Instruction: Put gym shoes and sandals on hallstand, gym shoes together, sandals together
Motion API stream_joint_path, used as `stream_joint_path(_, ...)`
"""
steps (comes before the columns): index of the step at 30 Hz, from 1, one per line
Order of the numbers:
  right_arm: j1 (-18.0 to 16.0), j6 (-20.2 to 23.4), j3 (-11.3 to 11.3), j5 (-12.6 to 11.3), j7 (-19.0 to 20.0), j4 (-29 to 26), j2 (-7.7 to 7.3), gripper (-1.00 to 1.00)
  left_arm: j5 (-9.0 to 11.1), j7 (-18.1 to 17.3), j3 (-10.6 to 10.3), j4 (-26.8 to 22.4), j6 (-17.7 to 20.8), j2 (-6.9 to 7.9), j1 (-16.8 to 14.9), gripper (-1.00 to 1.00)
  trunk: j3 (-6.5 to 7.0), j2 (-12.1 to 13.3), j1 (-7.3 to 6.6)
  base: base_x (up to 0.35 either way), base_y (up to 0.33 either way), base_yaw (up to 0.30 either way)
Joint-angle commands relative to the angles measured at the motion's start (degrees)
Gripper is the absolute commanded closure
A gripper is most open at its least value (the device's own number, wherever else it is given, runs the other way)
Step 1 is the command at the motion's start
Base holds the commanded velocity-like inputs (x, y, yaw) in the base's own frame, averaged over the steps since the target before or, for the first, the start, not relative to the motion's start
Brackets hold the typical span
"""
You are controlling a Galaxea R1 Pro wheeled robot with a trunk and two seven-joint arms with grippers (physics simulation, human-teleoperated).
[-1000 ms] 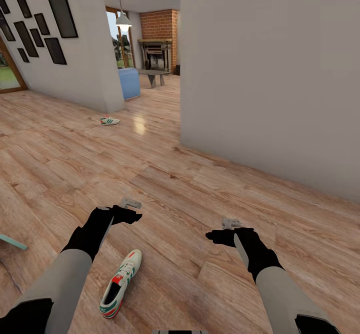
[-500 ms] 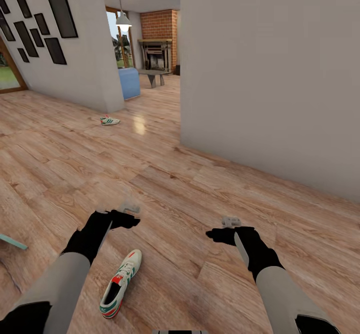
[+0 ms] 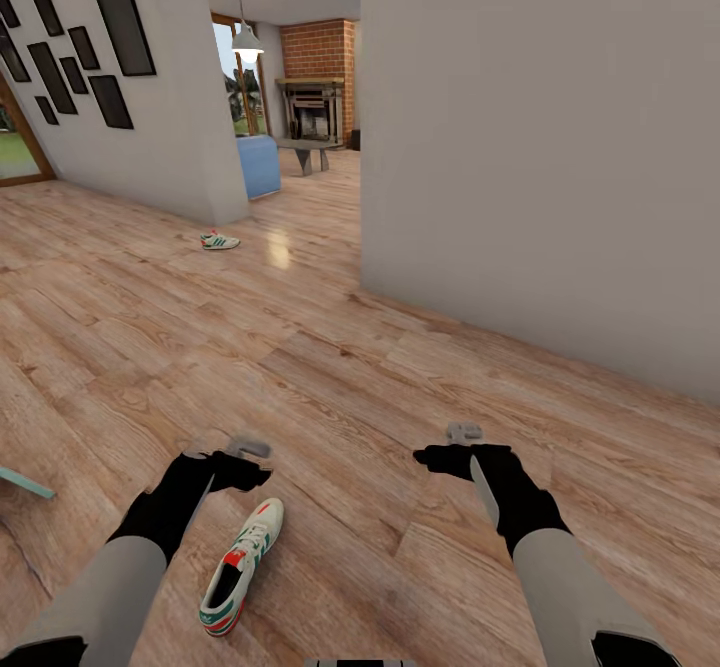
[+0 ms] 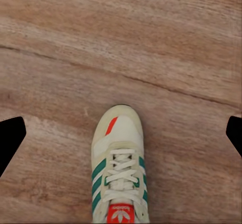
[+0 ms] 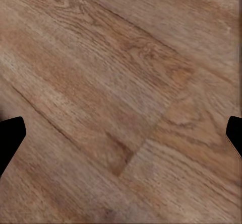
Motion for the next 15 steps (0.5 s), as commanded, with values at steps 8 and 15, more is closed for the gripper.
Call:
stream_joint_path(8,-0.03,0.25,-0.37,0.61,0.50,-0.83,0.08,-1.00,-0.47,-0.55,1.02,-0.07,-2.44,1.31,2.57,-1.00,-0.05,-0.02,-0.01,0.000,0.000,0.000)
stream_joint_path(15,-0.03,0.25,-0.37,0.61,0.49,-0.83,0.08,-1.00,-0.58,-0.55,3.27,0.00,-4.70,1.75,4.84,-1.00,-0.05,-0.02,-0.01,0.000,0.000,0.000)
